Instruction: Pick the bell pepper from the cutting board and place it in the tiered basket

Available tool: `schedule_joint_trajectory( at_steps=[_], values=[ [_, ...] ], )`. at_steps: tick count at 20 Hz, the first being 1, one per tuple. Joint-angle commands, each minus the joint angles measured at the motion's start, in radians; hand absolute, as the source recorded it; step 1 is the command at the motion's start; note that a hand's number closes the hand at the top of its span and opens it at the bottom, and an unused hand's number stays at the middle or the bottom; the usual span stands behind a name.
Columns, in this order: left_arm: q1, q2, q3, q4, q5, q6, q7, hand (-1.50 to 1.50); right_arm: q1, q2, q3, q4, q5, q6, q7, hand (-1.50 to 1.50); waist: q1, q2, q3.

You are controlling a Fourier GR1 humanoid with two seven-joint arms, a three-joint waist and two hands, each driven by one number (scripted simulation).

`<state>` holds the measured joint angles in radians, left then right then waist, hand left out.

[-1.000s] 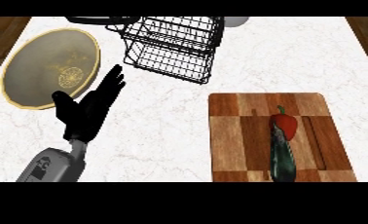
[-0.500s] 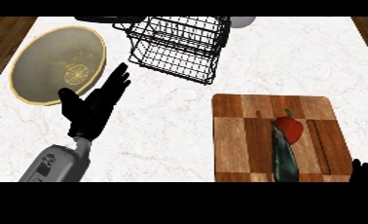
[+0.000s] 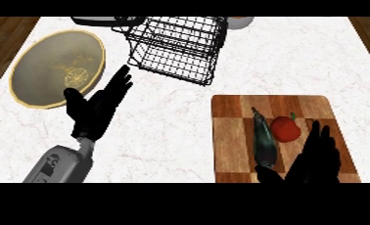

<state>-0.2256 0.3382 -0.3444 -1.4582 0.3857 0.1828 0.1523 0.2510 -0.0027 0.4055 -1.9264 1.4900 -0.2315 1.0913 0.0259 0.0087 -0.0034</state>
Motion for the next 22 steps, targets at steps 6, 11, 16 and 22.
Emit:
schedule_joint_trajectory(
  at_steps=[6,11,16,22],
  values=[
    [-0.064,0.010,0.070,0.012,0.003,-0.016,0.053,0.00,-0.229,0.002,0.057,0.176,0.037,0.075,0.315,-1.50,-0.022,-0.007,0.003],
    [0.038,-0.010,0.061,-0.011,-0.010,-0.043,-0.009,0.00,-0.188,0.002,-0.020,0.185,0.048,0.038,0.228,-1.50,-0.024,-0.009,0.003],
    [0.059,-0.011,0.069,0.021,-0.033,-0.061,-0.029,0.00,-0.196,0.002,0.003,0.233,0.050,0.007,0.262,-1.50,-0.025,-0.008,0.003],
    [0.005,-0.072,0.069,0.040,-0.062,-0.036,-0.002,0.00,-0.168,0.003,-0.078,0.211,0.037,-0.051,0.151,-1.50,-0.032,-0.008,0.003]
  ],
)
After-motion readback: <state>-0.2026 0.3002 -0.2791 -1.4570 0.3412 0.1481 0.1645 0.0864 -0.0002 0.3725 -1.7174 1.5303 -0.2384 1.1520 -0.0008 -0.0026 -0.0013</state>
